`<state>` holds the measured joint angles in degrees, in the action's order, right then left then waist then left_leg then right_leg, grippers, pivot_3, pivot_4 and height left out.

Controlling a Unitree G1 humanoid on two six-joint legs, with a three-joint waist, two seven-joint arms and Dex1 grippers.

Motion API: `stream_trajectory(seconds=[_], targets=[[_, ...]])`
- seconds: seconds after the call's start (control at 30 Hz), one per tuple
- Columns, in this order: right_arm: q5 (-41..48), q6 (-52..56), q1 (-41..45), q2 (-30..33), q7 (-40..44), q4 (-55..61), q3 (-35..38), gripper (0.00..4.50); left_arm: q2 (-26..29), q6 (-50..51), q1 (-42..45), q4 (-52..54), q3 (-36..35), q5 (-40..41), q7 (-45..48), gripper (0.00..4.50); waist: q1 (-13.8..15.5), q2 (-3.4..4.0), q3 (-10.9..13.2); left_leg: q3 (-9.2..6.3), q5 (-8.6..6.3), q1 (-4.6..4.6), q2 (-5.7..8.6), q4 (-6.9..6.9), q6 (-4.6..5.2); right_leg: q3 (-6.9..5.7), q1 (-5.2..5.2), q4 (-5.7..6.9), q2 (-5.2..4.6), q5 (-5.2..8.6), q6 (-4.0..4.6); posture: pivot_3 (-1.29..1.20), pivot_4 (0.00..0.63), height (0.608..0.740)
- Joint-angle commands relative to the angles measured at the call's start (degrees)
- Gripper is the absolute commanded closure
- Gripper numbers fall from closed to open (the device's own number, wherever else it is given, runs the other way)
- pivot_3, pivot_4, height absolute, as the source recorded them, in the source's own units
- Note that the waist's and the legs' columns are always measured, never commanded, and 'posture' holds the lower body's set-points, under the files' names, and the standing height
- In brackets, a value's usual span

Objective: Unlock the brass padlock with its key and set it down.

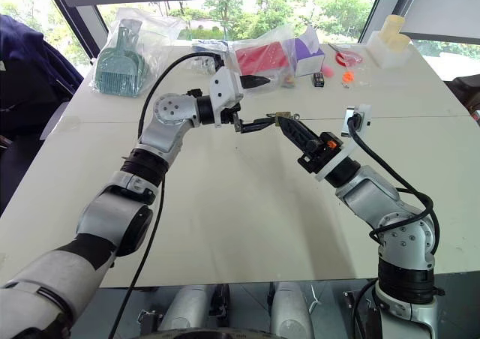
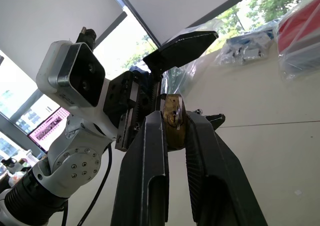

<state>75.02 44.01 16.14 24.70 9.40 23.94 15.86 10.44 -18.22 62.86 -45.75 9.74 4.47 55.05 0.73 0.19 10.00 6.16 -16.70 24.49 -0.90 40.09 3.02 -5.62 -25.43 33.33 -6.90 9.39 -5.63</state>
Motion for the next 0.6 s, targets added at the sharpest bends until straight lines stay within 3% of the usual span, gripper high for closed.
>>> stream_trajectory(seconds=[0.03, 0.6], targets=[[1.0, -0.7, 0.47, 0.12, 0.42, 2.07, 0.26, 4.5, 0.09, -0.21, 1.07, 1.19, -2.02, 0.7, -1.46, 0.02, 0.02, 0.0, 0.0, 0.0, 0.0, 0.0, 0.0, 0.0, 0.0, 0.0, 0.0, 0.0, 0.0, 0.0, 0.0, 0.0, 0.15, 0.735], [1.2, -0.92, 0.24, -0.66, -0.13, 1.78, -0.72, 4.5, -0.32, 0.28, 0.37, 0.91, -1.88, -0.3, -2.8, 0.02, 0.0, 0.0, 0.0, 0.0, 0.0, 0.0, 0.0, 0.0, 0.0, 0.0, 0.0, 0.0, 0.0, 0.0, 0.0, 0.0, 0.15, 0.735]])
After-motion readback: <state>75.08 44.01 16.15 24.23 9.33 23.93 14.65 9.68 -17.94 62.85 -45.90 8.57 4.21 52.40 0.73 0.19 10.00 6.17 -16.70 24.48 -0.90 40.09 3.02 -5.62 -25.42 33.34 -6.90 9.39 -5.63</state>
